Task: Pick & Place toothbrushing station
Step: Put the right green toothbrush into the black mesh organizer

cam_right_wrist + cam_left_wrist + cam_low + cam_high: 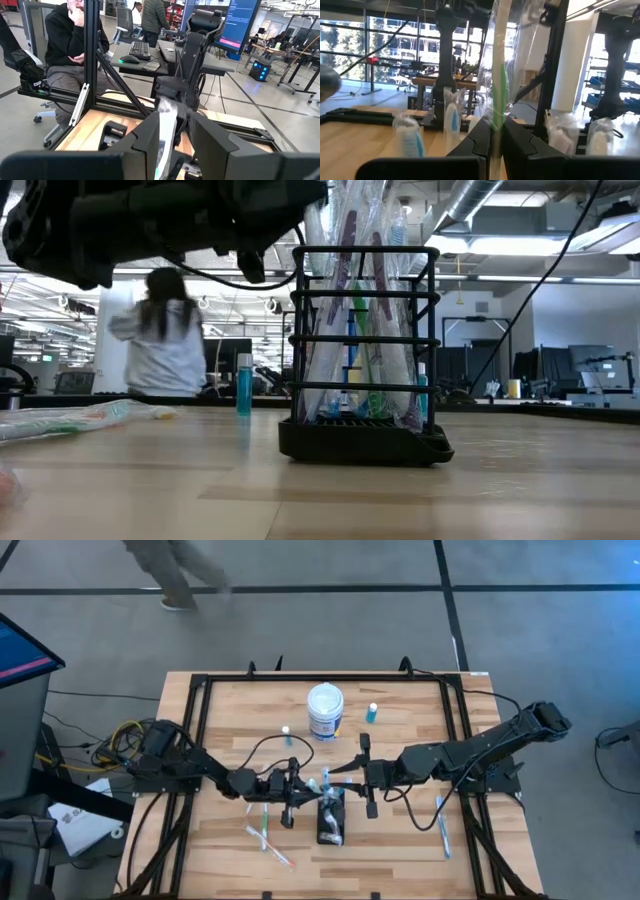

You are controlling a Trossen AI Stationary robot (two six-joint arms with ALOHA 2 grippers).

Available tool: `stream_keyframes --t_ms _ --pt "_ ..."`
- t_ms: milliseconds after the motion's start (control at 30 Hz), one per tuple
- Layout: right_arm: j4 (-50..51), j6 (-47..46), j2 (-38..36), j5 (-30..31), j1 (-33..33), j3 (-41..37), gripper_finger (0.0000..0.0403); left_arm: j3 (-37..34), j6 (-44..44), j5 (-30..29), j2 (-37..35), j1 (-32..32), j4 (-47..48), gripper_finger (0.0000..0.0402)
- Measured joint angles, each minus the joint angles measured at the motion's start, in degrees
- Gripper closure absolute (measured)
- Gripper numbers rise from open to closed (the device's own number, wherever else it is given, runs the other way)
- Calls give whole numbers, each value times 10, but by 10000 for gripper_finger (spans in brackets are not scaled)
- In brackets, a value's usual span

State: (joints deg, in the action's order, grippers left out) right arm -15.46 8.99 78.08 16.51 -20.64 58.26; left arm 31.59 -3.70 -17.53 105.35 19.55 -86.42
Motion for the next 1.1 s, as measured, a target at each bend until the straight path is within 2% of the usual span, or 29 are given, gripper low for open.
stream_keyframes --t_ms 200,700,1100 --pt "0 0 0 0 0 0 301 14 3 0 28 0 -9 387" --pt "2 0 0 0 0 0 301 14 24 -14 32 -6 -11 385" --pt "2 0 0 0 0 0 301 15 17 -35 68 -8 -16 385"
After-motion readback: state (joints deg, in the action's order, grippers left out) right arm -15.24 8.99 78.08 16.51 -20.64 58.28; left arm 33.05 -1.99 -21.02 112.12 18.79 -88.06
